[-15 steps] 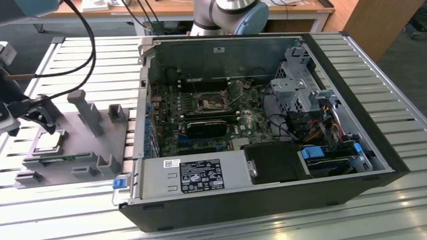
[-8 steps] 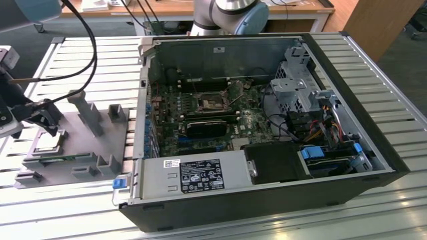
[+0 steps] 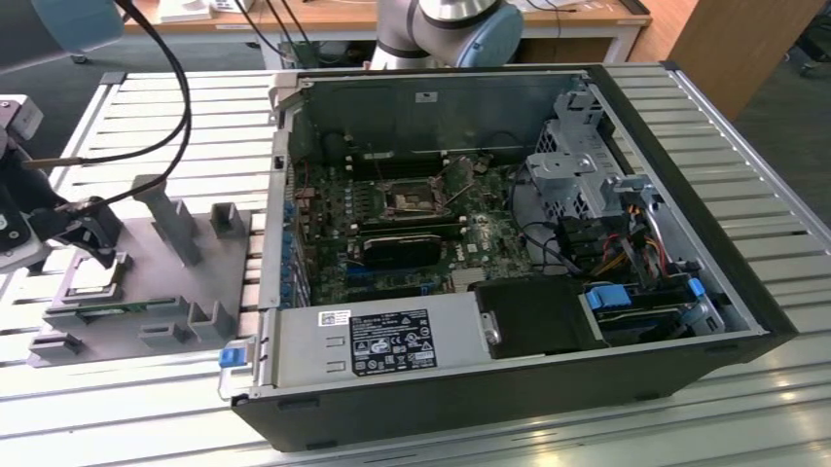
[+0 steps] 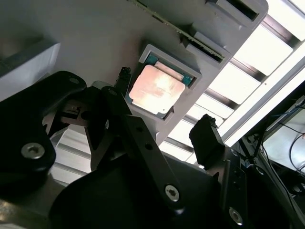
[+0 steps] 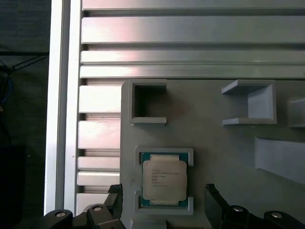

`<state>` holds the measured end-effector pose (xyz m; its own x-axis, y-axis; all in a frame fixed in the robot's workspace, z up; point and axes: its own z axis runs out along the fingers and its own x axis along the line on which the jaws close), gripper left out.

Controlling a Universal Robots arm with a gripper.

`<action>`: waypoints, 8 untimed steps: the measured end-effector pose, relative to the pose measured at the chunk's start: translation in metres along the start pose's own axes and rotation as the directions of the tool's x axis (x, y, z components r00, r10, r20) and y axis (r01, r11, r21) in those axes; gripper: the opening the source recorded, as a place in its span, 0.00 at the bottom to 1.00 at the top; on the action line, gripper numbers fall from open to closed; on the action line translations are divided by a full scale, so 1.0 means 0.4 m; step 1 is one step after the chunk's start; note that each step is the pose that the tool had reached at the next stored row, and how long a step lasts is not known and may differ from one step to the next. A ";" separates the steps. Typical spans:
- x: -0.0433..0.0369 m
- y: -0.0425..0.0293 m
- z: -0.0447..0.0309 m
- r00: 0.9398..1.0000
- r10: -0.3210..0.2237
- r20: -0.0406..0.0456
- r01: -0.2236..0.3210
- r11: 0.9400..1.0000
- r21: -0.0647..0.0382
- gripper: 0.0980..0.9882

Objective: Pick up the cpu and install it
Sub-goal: 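Pick up the cpu and move it towards the insertion slot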

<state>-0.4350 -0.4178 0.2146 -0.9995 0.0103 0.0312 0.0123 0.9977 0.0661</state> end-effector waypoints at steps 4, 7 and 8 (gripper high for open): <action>0.000 0.001 0.010 1.000 0.000 0.000 0.000 1.000 -0.002 0.76; -0.001 0.000 0.019 1.000 0.000 0.000 0.000 1.000 -0.002 0.76; -0.001 0.000 0.021 1.000 0.000 0.000 0.000 1.000 -0.002 0.76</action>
<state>-0.4350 -0.4170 0.2060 -0.9995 0.0102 0.0313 0.0123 0.9976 0.0677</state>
